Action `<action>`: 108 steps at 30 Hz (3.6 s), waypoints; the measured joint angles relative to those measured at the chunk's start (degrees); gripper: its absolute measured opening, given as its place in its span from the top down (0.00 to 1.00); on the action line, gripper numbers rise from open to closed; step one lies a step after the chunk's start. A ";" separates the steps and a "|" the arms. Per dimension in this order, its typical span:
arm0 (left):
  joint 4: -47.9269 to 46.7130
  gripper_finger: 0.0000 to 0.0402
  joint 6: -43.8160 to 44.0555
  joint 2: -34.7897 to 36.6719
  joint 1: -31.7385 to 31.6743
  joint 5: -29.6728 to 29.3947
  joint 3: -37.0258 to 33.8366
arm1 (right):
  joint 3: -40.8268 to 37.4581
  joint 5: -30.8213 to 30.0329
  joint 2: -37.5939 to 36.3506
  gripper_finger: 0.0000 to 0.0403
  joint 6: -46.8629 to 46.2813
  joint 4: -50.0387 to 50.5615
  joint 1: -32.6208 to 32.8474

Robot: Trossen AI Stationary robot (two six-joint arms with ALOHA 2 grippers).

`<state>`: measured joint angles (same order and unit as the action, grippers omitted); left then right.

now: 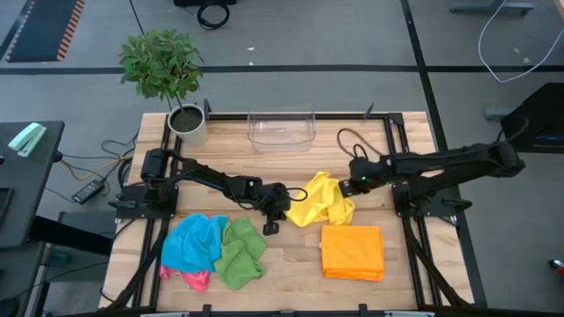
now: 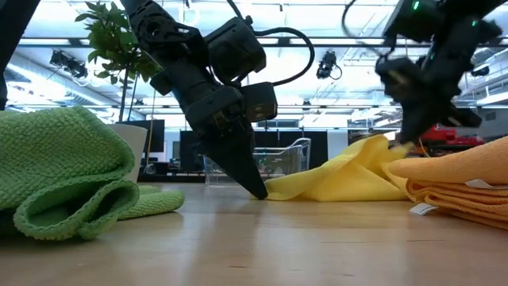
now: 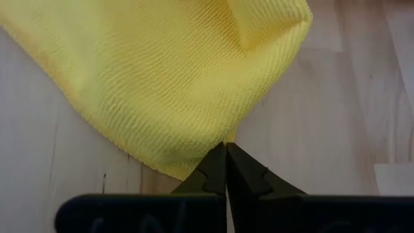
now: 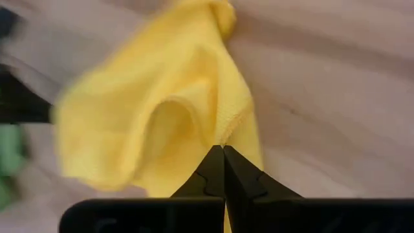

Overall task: Fold microfiber towels
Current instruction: Fold the yellow towel on the table

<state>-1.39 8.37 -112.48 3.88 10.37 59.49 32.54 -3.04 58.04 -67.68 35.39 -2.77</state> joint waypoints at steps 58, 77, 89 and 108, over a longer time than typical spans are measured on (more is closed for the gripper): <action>-17.44 0.99 26.10 58.10 9.32 -25.23 -22.59 | 4.43 -21.86 14.78 1.00 -14.80 -34.67 27.65; -37.82 0.99 4.23 58.14 -7.12 -18.36 8.09 | 25.07 -9.11 -3.31 1.00 19.24 -9.02 8.34; -1.79 0.99 35.26 56.73 14.13 -18.05 -35.55 | 3.91 -6.80 18.85 1.00 -12.71 -22.10 26.31; 1.56 0.70 35.92 56.27 8.61 -9.25 -30.94 | 7.33 3.09 16.64 0.91 -6.86 -23.14 22.50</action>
<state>0.17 44.29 -56.21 12.48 1.12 28.55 39.88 0.05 74.69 -74.54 12.25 19.73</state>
